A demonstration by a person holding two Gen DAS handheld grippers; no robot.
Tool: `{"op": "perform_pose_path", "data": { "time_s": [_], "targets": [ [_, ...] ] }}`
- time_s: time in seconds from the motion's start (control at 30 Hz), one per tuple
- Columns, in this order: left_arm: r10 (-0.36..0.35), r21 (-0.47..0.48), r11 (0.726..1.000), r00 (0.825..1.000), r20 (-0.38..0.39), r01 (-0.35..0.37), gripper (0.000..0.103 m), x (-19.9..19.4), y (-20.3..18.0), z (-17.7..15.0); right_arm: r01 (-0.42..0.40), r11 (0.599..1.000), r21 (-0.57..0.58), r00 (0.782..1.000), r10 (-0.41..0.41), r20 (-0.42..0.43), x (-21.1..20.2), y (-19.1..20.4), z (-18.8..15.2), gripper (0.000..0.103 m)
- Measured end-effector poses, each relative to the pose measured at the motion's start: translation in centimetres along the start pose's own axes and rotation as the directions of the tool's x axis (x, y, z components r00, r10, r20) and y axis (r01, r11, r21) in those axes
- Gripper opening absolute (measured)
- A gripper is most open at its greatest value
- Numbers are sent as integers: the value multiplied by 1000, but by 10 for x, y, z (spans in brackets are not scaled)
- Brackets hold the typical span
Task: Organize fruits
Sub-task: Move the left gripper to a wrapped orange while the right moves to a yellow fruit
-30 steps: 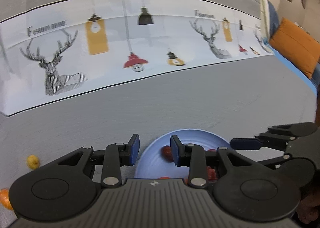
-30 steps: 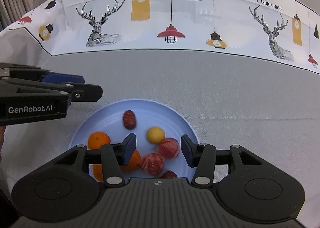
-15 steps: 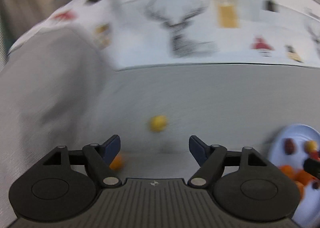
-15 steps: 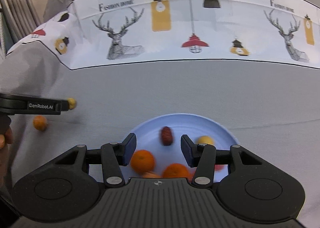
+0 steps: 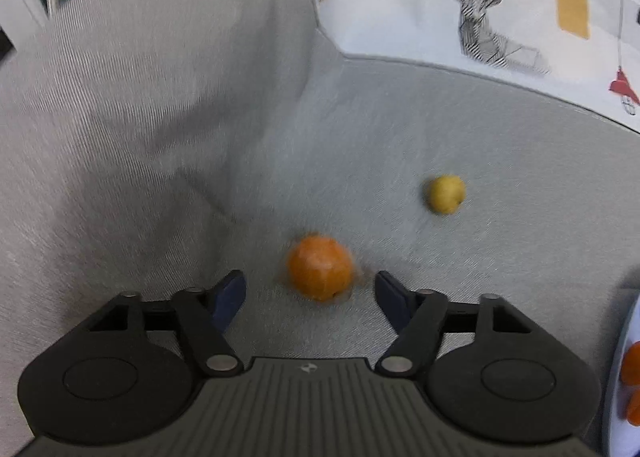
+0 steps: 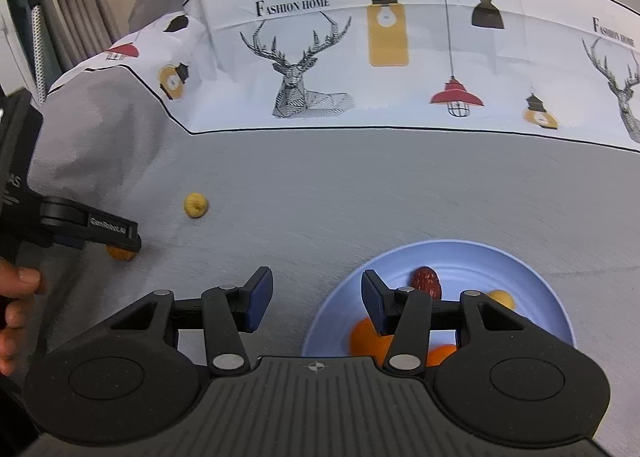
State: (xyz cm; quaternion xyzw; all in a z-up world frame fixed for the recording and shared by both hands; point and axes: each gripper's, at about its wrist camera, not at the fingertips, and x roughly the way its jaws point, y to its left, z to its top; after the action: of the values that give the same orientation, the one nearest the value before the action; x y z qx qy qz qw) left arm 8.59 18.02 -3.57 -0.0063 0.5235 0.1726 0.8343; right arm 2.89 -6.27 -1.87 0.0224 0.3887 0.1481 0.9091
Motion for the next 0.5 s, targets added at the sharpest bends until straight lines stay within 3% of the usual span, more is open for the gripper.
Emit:
{"op": "perform_pose_path", "data": {
  "time_s": [0.13,0.3,0.37,0.43,0.5],
  "targets": [
    [-58,-62,997,997,-45,55,36,11,9,0,-12,1000,-26,1000,13,11,4,8,1,52],
    [-58,-88,994,998,0,57,33,2,13,2,-33,998,-62,999,35,22,11,19,2,52],
    [-91,-116,989,995,30,94,26,-4,16,4,-43,997,-66,999,45,24,15,23,4,52],
    [-98,-87,991,994,38,101,26,-8,12,3,-54,996,-67,998,56,23,21,27,5,51],
    [-94,-57,994,996,10,94,27,-4,7,1,-66,995,-70,997,68,25,27,33,8,44]
  ]
}}
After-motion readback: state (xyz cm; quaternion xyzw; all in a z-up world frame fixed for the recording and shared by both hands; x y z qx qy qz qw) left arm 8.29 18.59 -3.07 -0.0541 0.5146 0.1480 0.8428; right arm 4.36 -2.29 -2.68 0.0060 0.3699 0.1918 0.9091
